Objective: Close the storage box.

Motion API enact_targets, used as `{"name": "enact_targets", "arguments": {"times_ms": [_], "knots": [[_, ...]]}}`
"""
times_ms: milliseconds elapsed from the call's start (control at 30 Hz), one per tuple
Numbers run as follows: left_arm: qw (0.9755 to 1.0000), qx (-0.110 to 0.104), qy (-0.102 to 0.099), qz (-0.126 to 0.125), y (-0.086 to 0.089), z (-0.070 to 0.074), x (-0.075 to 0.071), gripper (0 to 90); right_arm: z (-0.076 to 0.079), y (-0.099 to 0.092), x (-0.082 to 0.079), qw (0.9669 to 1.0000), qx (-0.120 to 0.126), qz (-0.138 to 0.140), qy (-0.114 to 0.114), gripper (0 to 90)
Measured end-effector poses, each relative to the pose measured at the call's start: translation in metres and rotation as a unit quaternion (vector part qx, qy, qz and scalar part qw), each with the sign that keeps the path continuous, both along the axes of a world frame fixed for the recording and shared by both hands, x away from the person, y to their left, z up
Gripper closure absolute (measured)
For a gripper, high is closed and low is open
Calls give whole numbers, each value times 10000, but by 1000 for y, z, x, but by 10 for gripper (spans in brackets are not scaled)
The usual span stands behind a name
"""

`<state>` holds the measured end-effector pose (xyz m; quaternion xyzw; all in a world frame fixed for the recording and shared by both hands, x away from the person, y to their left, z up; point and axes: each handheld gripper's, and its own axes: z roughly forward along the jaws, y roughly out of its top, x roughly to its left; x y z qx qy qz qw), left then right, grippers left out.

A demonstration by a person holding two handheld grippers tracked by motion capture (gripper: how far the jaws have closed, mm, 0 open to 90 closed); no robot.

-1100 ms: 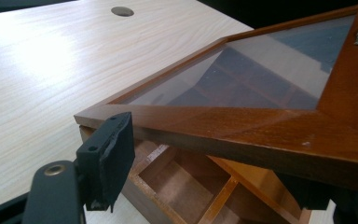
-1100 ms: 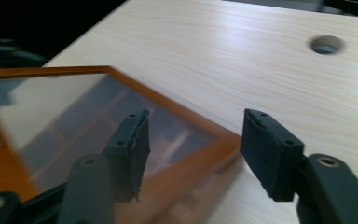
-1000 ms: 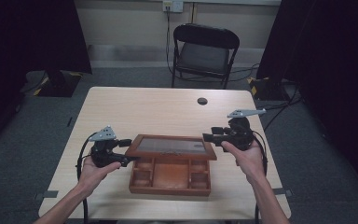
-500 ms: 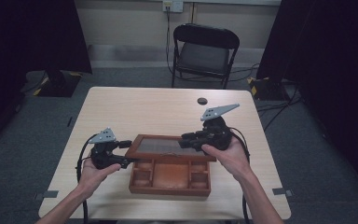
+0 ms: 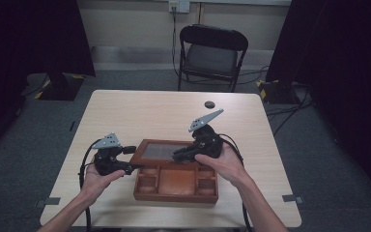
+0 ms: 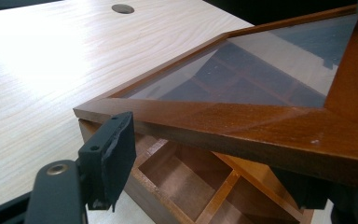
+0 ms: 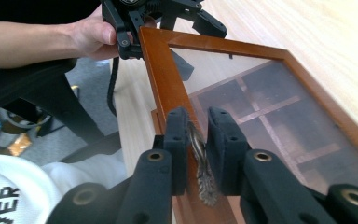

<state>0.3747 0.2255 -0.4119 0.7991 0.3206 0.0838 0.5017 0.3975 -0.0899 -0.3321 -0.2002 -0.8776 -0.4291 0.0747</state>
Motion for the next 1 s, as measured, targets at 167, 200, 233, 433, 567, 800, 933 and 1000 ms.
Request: {"name": "enact_targets", "arguments": {"times_ms": [167, 200, 233, 433, 567, 800, 933, 1000], "knots": [[10000, 2, 1, -37, 0, 0, 1, 258, -3, 2, 4, 9999, 9, 97, 86, 801], [10000, -10, 14, -37, 0, -1, 0, 257, -4, 2, 4, 9999, 4, 110, 121, 802], [10000, -3, 25, -41, 0, -1, 0, 257, -4, 1, 4, 9998, -4, 124, 139, 809], [10000, -12, 44, -61, 1, -1, 1, 259, -4, 2, 5, 9997, 3, 164, 154, 825], [9998, 84, 163, -120, 5, -3, 3, 260, -4, 3, 4, 9997, -27, 195, 116, 827], [9975, 487, 512, -36, 21, -20, 13, 272, -5, 4, 1, 9997, -93, 224, 26, 827], [9970, 434, 525, 376, 32, -23, 21, 275, -6, 4, -2, 9996, -156, 245, -27, 827], [9965, 434, 519, 500, 37, -23, 24, 278, -8, 5, -4, 9994, -217, 251, -62, 827]]}}
